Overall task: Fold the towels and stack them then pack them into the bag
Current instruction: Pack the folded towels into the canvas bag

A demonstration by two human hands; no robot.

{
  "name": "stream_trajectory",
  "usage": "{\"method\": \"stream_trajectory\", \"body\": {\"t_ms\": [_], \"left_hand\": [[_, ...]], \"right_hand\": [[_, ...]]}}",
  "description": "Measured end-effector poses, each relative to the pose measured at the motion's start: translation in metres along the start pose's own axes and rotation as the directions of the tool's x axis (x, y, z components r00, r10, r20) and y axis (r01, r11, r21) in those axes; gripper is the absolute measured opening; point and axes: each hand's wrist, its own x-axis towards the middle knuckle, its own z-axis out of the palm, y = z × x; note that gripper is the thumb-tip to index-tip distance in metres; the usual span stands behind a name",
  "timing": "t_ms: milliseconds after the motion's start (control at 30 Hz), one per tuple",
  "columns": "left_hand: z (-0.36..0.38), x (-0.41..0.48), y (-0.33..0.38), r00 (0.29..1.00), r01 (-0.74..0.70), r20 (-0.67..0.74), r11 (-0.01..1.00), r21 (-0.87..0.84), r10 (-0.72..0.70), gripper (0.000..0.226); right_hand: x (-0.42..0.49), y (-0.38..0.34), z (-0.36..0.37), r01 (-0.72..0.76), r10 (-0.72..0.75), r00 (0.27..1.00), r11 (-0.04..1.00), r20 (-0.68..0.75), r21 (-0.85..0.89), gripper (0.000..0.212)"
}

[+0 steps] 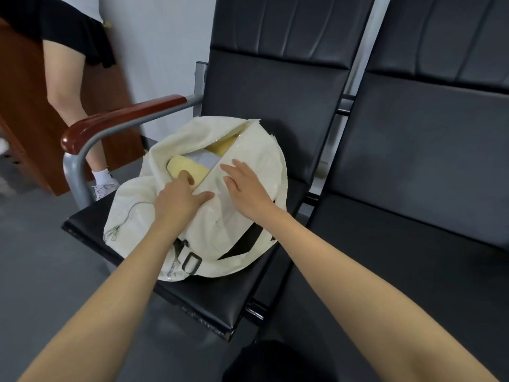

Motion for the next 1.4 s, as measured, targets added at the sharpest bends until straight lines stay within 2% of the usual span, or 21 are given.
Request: {"method": "stream_trajectory", "body": {"t_ms": [67,133,167,233,300,400,467,600,767,800,867,967,1033,1067,1100,1167,1233,1300,1400], "left_hand": [[-0.001,0.002,0.001,0.999,0.03,-0.016,0.991,-0.129,-0.033,0.052],[-0.008,0.009,-0.001,0.998,0.056,-0.007,0.952,-0.302,-0.061,0.036],[-0.011,0.012,-0.004,0.997,0.033,-0.059,0.933,-0.357,-0.057,0.026],[-0.017,0.017,-0.01,0.963,-0.094,-0.268,0.928,-0.36,-0.007,0.016],[-0.021,0.027,-0.018,0.909,-0.168,-0.414,0.946,-0.276,0.04,0.025],[-0.024,0.048,-0.026,0.912,-0.042,-0.404,0.966,-0.257,-0.068,0.054],[-0.027,0.062,-0.031,0.921,0.045,-0.359,0.955,-0.293,-0.153,0.061],[-0.037,0.081,-0.045,0.92,0.079,-0.351,0.96,-0.268,-0.174,0.041],[-0.054,0.088,-0.043,0.891,-0.057,-0.443,0.946,-0.32,-0.096,0.029],[-0.059,0.089,-0.042,0.893,-0.081,-0.437,0.919,-0.387,-0.105,0.028],[-0.066,0.091,-0.039,0.921,-0.092,-0.356,0.803,-0.589,-0.155,0.023],[-0.07,0.089,-0.033,0.987,0.015,-0.079,0.569,-0.822,-0.141,0.006],[-0.068,0.084,-0.03,0.987,0.146,0.093,0.499,-0.854,-0.129,0.006],[-0.065,0.081,-0.031,0.979,0.201,0.155,0.517,-0.832,-0.132,0.008],[-0.061,0.079,-0.034,0.972,0.234,0.199,0.584,-0.777,-0.125,0.013],[-0.054,0.072,-0.039,0.961,0.231,0.26,0.778,-0.585,-0.09,0.023],[-0.045,0.068,-0.044,0.956,0.221,0.278,0.86,-0.46,-0.097,0.031],[-0.036,0.064,-0.042,0.965,0.205,0.233,0.9,-0.385,-0.12,0.037],[-0.026,0.06,-0.03,0.993,0.088,0.091,0.981,-0.172,-0.074,0.037]], "right_hand": [[0.003,-0.002,0.006,-0.069,0.061,0.992,0.995,0.109,0.074,0.046],[0.006,-0.002,0.015,-0.141,0.127,0.977,0.988,0.172,0.07,0.045],[0.008,-0.001,0.019,-0.154,0.142,0.974,0.987,0.178,0.052,0.044],[0.013,0.0,0.027,-0.155,0.149,0.974,0.988,0.172,0.022,0.041],[0.018,-0.005,0.032,-0.147,0.145,0.977,0.989,0.158,0.002,0.051],[0.025,-0.023,0.039,-0.058,0.073,0.985,0.994,0.156,-0.097,0.05],[0.033,-0.031,0.045,-0.032,0.06,0.974,0.991,0.219,-0.128,0.049],[0.047,-0.03,0.061,-0.034,0.136,0.938,0.951,0.318,-0.308,0.051],[0.054,-0.026,0.07,-0.056,0.182,0.928,0.93,0.324,-0.363,0.053],[0.055,-0.026,0.069,-0.062,0.188,0.927,0.93,0.325,-0.362,0.053],[0.056,-0.024,0.067,-0.068,0.198,0.924,0.927,0.328,-0.369,0.054],[0.055,-0.023,0.069,-0.066,0.208,0.921,0.917,0.33,-0.394,0.055],[0.054,-0.022,0.072,-0.065,0.208,0.922,0.915,0.326,-0.399,0.055],[0.054,-0.022,0.072,-0.064,0.203,0.925,0.917,0.322,-0.394,0.055],[0.054,-0.022,0.072,-0.062,0.194,0.929,0.922,0.316,-0.383,0.055],[0.054,-0.021,0.072,-0.063,0.177,0.934,0.937,0.312,-0.344,0.056],[0.051,-0.017,0.072,-0.062,0.144,0.941,0.963,0.307,-0.261,0.056],[0.041,-0.009,0.068,-0.04,0.077,0.961,0.989,0.267,-0.142,0.055],[0.027,0.005,0.056,-0.016,-0.003,0.975,0.996,0.221,0.083,0.047]]}}
